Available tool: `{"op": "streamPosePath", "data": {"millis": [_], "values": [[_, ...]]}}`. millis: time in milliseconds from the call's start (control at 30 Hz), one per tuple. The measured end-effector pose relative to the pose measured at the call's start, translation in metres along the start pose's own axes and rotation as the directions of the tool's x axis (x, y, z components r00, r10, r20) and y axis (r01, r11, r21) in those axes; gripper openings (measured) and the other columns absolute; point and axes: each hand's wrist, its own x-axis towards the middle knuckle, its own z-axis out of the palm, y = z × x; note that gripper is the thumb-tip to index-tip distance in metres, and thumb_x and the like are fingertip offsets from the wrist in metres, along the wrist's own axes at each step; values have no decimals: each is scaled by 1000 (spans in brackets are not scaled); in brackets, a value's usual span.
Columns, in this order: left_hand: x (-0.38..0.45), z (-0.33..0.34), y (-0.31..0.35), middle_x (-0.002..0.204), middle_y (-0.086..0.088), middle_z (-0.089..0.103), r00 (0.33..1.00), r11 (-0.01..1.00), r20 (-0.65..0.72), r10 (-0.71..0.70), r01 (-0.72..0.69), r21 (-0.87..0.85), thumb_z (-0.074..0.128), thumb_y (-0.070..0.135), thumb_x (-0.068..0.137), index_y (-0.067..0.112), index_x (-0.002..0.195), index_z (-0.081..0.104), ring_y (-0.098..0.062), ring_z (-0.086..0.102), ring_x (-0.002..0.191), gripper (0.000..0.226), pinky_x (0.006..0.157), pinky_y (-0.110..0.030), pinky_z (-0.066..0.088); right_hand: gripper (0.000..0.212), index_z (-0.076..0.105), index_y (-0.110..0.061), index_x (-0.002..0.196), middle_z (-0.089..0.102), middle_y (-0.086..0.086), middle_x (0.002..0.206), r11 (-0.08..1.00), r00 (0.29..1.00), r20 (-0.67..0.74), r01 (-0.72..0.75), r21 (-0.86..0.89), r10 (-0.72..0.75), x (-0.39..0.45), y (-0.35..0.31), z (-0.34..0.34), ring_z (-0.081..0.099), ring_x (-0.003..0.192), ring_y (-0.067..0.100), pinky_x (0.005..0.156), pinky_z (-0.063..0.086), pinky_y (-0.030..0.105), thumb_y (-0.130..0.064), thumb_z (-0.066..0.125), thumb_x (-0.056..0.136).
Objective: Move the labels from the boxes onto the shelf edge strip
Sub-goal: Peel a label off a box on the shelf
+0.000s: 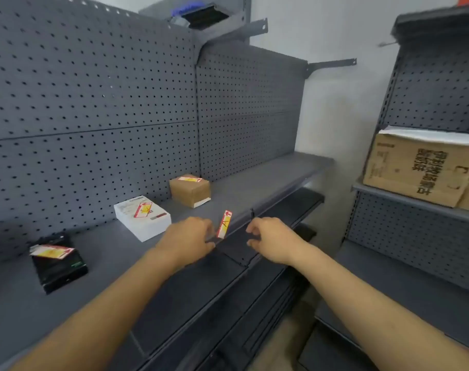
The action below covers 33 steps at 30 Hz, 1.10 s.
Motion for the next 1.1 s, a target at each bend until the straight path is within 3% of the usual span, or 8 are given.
{"op": "streamPosePath", "data": {"millis": [133, 233, 367, 500, 600, 800, 933, 1100], "values": [[39, 11, -14, 122, -6, 60, 997, 997, 31, -73, 72, 23, 57, 37, 89, 20, 119, 54, -23, 58, 104, 34, 85, -33, 48, 35, 56, -16, 121, 59, 10, 122, 999, 999, 35, 34, -4, -34, 50, 15, 11, 54, 113, 26, 96, 47, 40, -28, 60, 89], [74, 22, -27, 126, -6, 58, 994, 995, 61, -95, 94, 28, 57, 37, 89, 20, 126, 51, -22, 58, 106, 41, 81, -29, 46, 30, 59, -14, 115, 61, 11, 119, 998, 997, 56, 56, -7, -56, 91, 26, 22, 57, 108, 27, 93, 49, 43, -26, 60, 88], [110, 33, -42, 117, -7, 62, 994, 995, 64, -89, 86, 48, 55, 36, 90, 21, 113, 55, -22, 59, 97, 28, 73, -29, 44, 30, 59, -12, 117, 58, 13, 118, 989, 991, 31, 131, -74, -129, 134, 35, 34, 51, 111, 31, 95, 45, 44, -19, 59, 88], [136, 41, -53, 122, -6, 60, 990, 991, 105, -99, 89, 95, 56, 39, 89, 21, 123, 52, -23, 60, 105, 39, 79, -32, 47, 37, 57, -19, 119, 51, 8, 119, 958, 967, 39, 255, -133, -252, 167, 39, 48, 43, 112, 30, 94, 42, 43, -11, 61, 83], [154, 43, -57, 119, -4, 61, 987, 989, 105, -123, 112, 100, 58, 39, 88, 23, 123, 52, -21, 59, 103, 39, 74, -30, 43, 44, 56, -20, 125, 50, 6, 126, 915, 937, 77, 349, -204, -340, 186, 40, 52, 41, 116, 27, 95, 39, 39, -7, 60, 83], [174, 47, -57, 122, -2, 59, 982, 984, 112, -152, 140, 114, 59, 41, 87, 25, 123, 52, -21, 58, 106, 40, 80, -34, 46, 32, 65, -29, 111, 62, 1, 112, 832, 882, 185, 471, -293, -434, 212, 48, 62, 52, 108, 24, 91, 34, 33, -10, 55, 88], [182, 49, -53, 123, -2, 59, 968, 972, 123, -217, 203, 122, 60, 41, 87, 25, 124, 52, -21, 58, 107, 42, 82, -34, 47, 23, 71, -25, 100, 67, 1, 104, 810, 841, 208, 539, -232, -500, 225, 59, 59, 57, 98, 23, 82, 39, 31, -14, 54, 89], [184, 41, -49, 118, -1, 61, 949, 950, 80, -305, 297, 100, 61, 40, 86, 25, 122, 53, -20, 59, 103, 40, 85, -37, 51, 18, 69, -20, 97, 64, 3, 104, 830, 832, 126, 551, -88, -540, 236, 67, 42, 58, 95, 22, 74, 46, 32, -12, 56, 88]]}}
